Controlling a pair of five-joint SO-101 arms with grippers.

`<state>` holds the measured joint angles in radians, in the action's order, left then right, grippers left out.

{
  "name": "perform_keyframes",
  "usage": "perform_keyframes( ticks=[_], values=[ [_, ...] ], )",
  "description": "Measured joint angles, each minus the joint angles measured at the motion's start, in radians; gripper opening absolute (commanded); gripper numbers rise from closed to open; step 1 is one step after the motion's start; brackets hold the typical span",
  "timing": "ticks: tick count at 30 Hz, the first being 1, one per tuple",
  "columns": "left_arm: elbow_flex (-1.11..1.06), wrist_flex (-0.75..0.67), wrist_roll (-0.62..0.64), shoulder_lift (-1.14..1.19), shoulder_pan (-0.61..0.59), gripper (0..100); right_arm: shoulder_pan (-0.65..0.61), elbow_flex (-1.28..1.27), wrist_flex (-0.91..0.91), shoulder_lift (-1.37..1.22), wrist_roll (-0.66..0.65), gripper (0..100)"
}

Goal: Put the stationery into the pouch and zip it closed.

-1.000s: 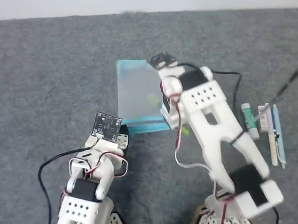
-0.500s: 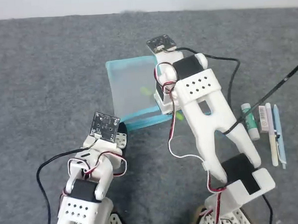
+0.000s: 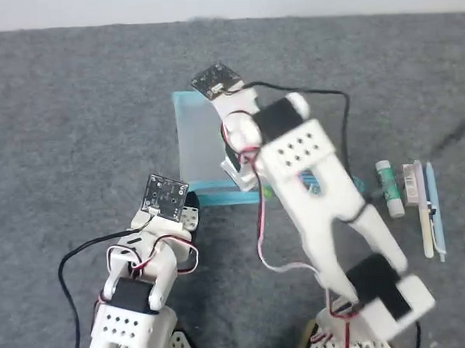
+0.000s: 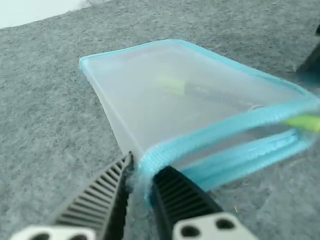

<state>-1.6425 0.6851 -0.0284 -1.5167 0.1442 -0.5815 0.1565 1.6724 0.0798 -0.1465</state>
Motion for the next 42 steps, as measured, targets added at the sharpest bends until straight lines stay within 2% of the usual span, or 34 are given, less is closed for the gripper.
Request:
perform_keyframes(
  ticks=[3, 6, 12, 14, 17, 19, 22, 24, 25, 29, 33, 42],
  values=[
    [0.0, 0.0, 0.0, 0.0, 0.0, 1, 0.048, 0.0, 0.038, 0.064, -0.041, 13.2],
    [0.0, 0.0, 0.002, 0.0, -0.002, 1, 0.157, -0.02, 0.078, 0.081, -0.117, 13.2],
    [0.037, 0.011, 0.032, 0.0, -0.17, 1, 0.509, -0.241, 0.023, 0.081, -0.29, 13.2],
    [0.038, 0.014, 0.026, 0.0, -0.146, 1, 0.626, -0.318, -0.044, 0.081, -0.348, 13.2],
    [0.038, 0.057, -0.084, 0.0, -0.017, 1, 0.758, -0.413, -0.133, 0.081, -0.419, 13.2],
    [0.038, 0.081, -0.141, 0.0, 0.012, 1, 0.816, -0.454, -0.158, 0.081, -0.466, 13.2],
    [0.072, 0.083, -0.124, 0.002, -0.123, 1, 0.908, -0.47, -0.175, 0.081, -0.542, 13.2],
    [0.081, 0.083, -0.095, 0.002, -0.207, 1, 0.947, -0.47, -0.189, 0.081, -0.582, 13.2],
    [0.081, 0.084, -0.095, 0.002, -0.198, 1, 0.959, -0.47, -0.189, 0.081, -0.595, 13.2],
    [0.069, 0.097, -0.181, 0.0, -0.057, 1, 0.994, -0.488, -0.193, 0.081, -0.644, 13.2],
    [0.075, 0.101, -0.138, 0.0, -0.16, 1, 1.04, -0.569, -0.253, 0.081, -0.684, 13.2],
    [0.075, 0.104, -0.126, 0.0, -0.192, 1, 1.125, -0.652, -0.327, 0.081, -0.706, 13.2]
  ],
)
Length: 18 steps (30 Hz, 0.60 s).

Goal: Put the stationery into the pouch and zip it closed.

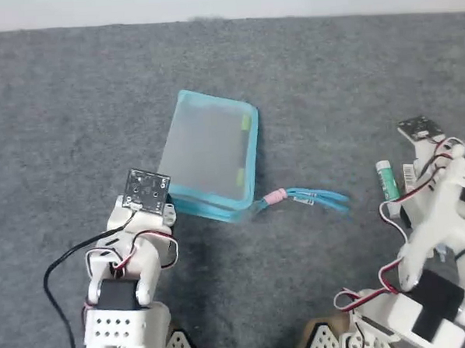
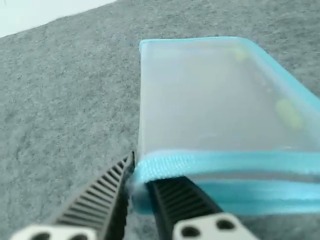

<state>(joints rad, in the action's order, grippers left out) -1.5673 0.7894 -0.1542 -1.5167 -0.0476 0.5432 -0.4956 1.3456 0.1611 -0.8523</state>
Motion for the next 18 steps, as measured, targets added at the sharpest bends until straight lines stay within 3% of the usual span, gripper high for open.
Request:
perform_keyframes(
  ticks=[11, 18],
  values=[
    [0.0, 0.0, 0.006, 0.0, 0.002, 1, 0.146, -0.025, -0.075, -0.002, -0.132, 13.2],
    [0.0, 0.0, 0.006, 0.0, 0.002, 1, 0.164, -0.025, -0.17, -0.138, -0.141, 13.1]
  ],
)
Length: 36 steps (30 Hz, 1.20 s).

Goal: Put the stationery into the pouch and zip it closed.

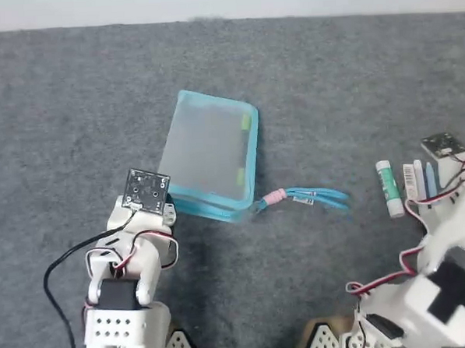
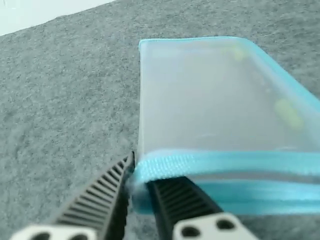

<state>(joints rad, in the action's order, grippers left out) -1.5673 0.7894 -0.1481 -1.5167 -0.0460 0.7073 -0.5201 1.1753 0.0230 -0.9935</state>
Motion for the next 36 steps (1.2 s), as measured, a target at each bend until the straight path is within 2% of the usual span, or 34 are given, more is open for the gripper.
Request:
perform_keyframes(
  ticks=[7, 20, 31, 33, 36],
  values=[
    [0.0, 0.0, 0.0, 0.0, 0.0, 1, 0.0, 0.0, -0.077, -0.058, -0.003, 13.1],
    [0.0, 0.0, 0.0, 0.0, 0.037, 1, 0.018, 0.017, -0.086, -0.074, -0.003, 13.1],
    [0.0, 0.0, 0.0, 0.0, 0.037, 1, 0.023, 0.129, -0.087, -0.245, -0.003, 12.5],
    [0.0, 0.0, 0.0, 0.0, 0.037, 1, 0.023, 0.144, -0.086, -0.262, -0.003, 10.4],
    [0.0, 0.0, 0.0, 0.0, 0.037, 1, 0.025, 0.178, -0.086, -0.298, -0.003, 0.0]
  ],
)
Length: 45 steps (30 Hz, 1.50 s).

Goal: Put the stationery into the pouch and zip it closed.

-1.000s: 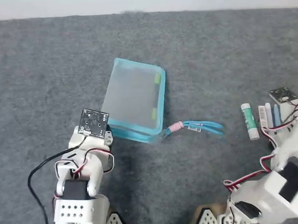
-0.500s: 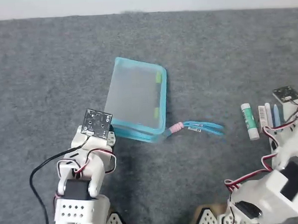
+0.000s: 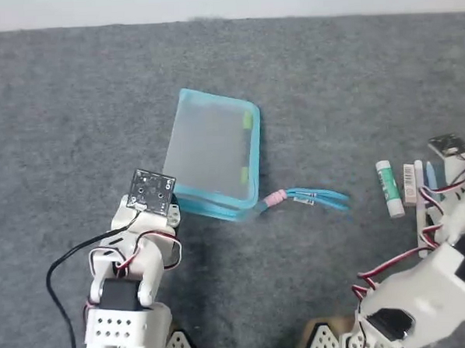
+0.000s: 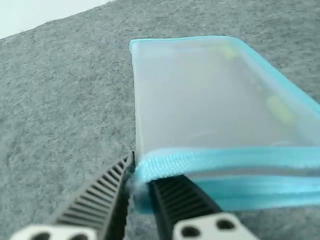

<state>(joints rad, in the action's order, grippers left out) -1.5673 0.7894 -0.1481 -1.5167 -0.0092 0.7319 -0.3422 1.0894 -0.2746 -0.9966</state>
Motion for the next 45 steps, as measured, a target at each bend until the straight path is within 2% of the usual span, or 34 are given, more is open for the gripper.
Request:
perform_keyframes(
  ticks=[7, 10, 14, 18, 23, 26, 30, 34, 37, 41, 45],
  values=[
    [0.0, 0.0, 0.0, 0.0, 0.009, 1, 0.018, 0.028, 0.0, -0.015, 0.003, 0.6],
    [0.0, 0.0, 0.0, 0.0, 0.009, 1, 0.025, 0.006, 0.003, 0.052, 0.06, 0.6],
    [0.0, 0.0, 0.002, 0.0, 0.009, 1, 0.011, 0.006, 0.123, 0.212, 0.087, 0.6],
    [0.0, 0.0, 0.003, 0.0, 0.009, 1, -0.077, 0.006, 0.29, 0.423, 0.092, 0.6],
    [0.0, 0.0, 0.049, 0.0, 0.009, 1, -0.279, 0.006, 0.526, 0.694, 0.12, 0.6],
    [0.0, -0.002, 0.068, 0.0, 0.009, 1, -0.46, -0.002, 0.64, 0.841, 0.163, 0.6],
    [-0.017, -0.054, 0.084, 0.0, 0.009, 1, -0.77, -0.123, 0.661, 0.99, 0.27, 0.6],
    [-0.02, -0.064, 0.101, 0.0, 0.009, 1, -1.105, -0.23, 0.661, 1.025, 0.399, 0.6],
    [-0.02, -0.064, 0.103, 0.0, 0.009, 1, -1.278, -0.239, 0.661, 1.022, 0.466, 0.6],
    [-0.02, -0.064, 0.103, 0.0, 0.009, 1, -1.347, -0.239, 0.657, 0.965, 0.5, 0.6],
    [-0.02, -0.064, 0.103, 0.0, 0.009, 1, -1.35, -0.239, 0.635, 0.875, 0.509, 0.6]
  ],
)
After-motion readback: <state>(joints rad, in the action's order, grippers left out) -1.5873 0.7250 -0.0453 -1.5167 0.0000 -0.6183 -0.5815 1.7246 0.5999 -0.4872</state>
